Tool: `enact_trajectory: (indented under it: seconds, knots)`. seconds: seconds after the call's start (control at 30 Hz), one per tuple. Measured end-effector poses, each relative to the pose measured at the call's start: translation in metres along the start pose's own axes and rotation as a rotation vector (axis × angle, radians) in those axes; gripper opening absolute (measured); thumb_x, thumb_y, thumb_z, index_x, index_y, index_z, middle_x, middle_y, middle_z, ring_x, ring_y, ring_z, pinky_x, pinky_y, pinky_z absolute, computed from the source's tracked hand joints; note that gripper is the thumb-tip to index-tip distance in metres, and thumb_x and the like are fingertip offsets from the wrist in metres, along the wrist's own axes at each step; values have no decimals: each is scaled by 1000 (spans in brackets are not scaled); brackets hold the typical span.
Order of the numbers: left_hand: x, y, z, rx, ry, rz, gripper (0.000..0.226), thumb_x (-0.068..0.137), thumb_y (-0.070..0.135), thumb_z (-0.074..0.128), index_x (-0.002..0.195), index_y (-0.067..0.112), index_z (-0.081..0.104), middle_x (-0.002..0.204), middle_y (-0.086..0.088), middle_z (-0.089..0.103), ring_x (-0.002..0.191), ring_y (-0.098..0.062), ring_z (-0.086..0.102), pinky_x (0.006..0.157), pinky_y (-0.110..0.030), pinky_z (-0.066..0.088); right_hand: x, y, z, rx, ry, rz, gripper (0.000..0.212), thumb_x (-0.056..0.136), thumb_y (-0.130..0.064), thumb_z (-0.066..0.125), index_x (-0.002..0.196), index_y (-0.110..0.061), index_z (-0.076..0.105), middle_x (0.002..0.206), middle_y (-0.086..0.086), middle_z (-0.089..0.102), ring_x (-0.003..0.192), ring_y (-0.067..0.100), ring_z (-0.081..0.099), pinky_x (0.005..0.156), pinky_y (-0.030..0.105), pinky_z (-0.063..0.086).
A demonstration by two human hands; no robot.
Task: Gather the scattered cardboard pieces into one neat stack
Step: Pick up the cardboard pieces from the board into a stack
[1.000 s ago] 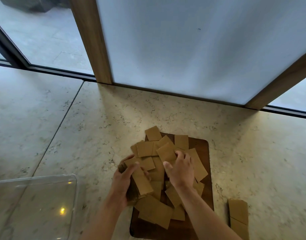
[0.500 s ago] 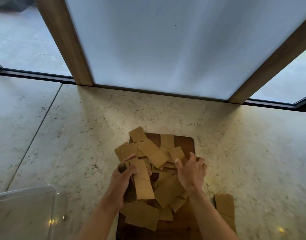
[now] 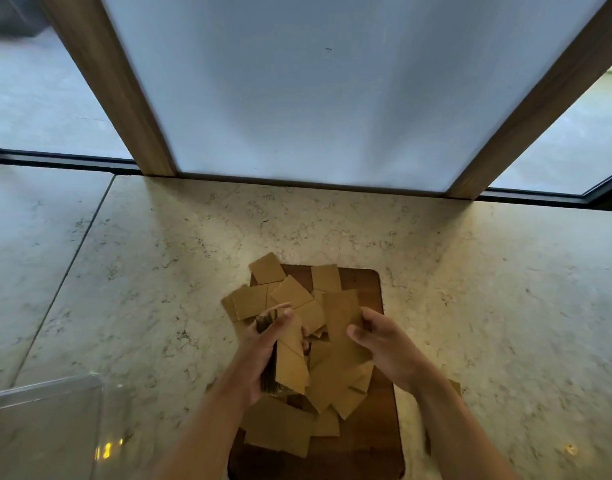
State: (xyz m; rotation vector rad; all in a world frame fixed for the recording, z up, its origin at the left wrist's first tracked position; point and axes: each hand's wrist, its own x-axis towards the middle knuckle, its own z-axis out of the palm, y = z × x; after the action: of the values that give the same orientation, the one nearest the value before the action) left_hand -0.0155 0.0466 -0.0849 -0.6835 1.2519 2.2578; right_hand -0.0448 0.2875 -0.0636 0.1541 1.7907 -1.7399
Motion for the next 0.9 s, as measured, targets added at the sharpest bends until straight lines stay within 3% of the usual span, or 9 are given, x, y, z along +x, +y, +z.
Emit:
enact_trajectory:
  seconds: [0.2, 0.3, 0.4, 0.5, 0.57, 0.67, 0.73, 0.83, 0.9]
  knots:
    - [-19, 15, -10, 9, -149, -217, 46, 96, 55, 60, 128, 25, 72, 124, -23, 75, 99, -38, 78, 67, -43, 66, 8, -42, 17, -509, -332, -35, 31, 87, -28, 82, 116, -31, 76, 115, -13, 74, 109, 10, 69, 95, 33, 57]
    - [-26, 20, -13, 118, -340, -290, 45, 86, 51, 77, 122, 24, 77, 113, -17, 80, 91, -32, 80, 69, -38, 65, 22, -49, 48, -772, -385, -158, 28, 81, -30, 86, 103, -44, 75, 108, -30, 62, 103, -2, 61, 91, 25, 49]
    - [-26, 14, -29, 7, -339, -280, 91, 67, 39, 97, 143, 9, 57, 118, -28, 73, 91, -38, 76, 70, -44, 64, 37, -42, 69, -564, -202, -287, 52, 71, -36, 92, 110, -54, 63, 118, -19, 55, 107, 4, 59, 96, 28, 54]
    - [-24, 9, -45, -77, -356, -193, 96, 72, 21, 94, 151, 0, 43, 127, -32, 65, 106, -43, 69, 81, -51, 61, 54, -29, 78, -292, 194, -348, 52, 73, -45, 88, 116, -34, 61, 110, -2, 62, 93, 10, 62, 81, 21, 55]
    - [-21, 7, -51, -107, -296, -126, 96, 65, 24, 98, 146, 6, 51, 118, -28, 69, 100, -40, 70, 79, -51, 61, 70, -19, 78, -600, 449, -252, 47, 85, -55, 73, 122, -29, 61, 113, -1, 58, 96, 10, 55, 82, 23, 50]
    - [-18, 6, -59, -190, -132, 22, 89, 63, 28, 99, 141, 39, 58, 119, -25, 73, 102, -39, 71, 85, -57, 59, 79, 3, 84, -1215, 447, -17, 68, 86, -63, 67, 142, -27, 52, 134, 3, 49, 124, 20, 46, 106, 37, 44]
    - [-15, 9, -61, -191, -49, 68, 73, 72, 31, 91, 136, 47, 59, 115, -21, 77, 98, -38, 74, 81, -57, 62, 80, 9, 84, -1106, 457, -75, 55, 86, -52, 74, 133, -28, 56, 130, -2, 54, 124, 18, 52, 103, 33, 47]
    - [-12, 18, -61, -179, 5, 105, 76, 69, 39, 89, 138, 34, 56, 106, -19, 79, 89, -39, 76, 73, -54, 65, 77, -2, 74, -519, 519, -107, 24, 92, -31, 75, 113, -28, 64, 110, -8, 70, 99, 6, 68, 73, 15, 56]
    - [-10, 23, -55, -137, 29, 150, 94, 59, 42, 99, 140, 25, 53, 108, -22, 76, 90, -39, 75, 74, -52, 64, 70, -9, 79, -245, 560, -50, 14, 94, -33, 72, 107, -27, 70, 105, -8, 74, 97, 4, 69, 81, 21, 59]
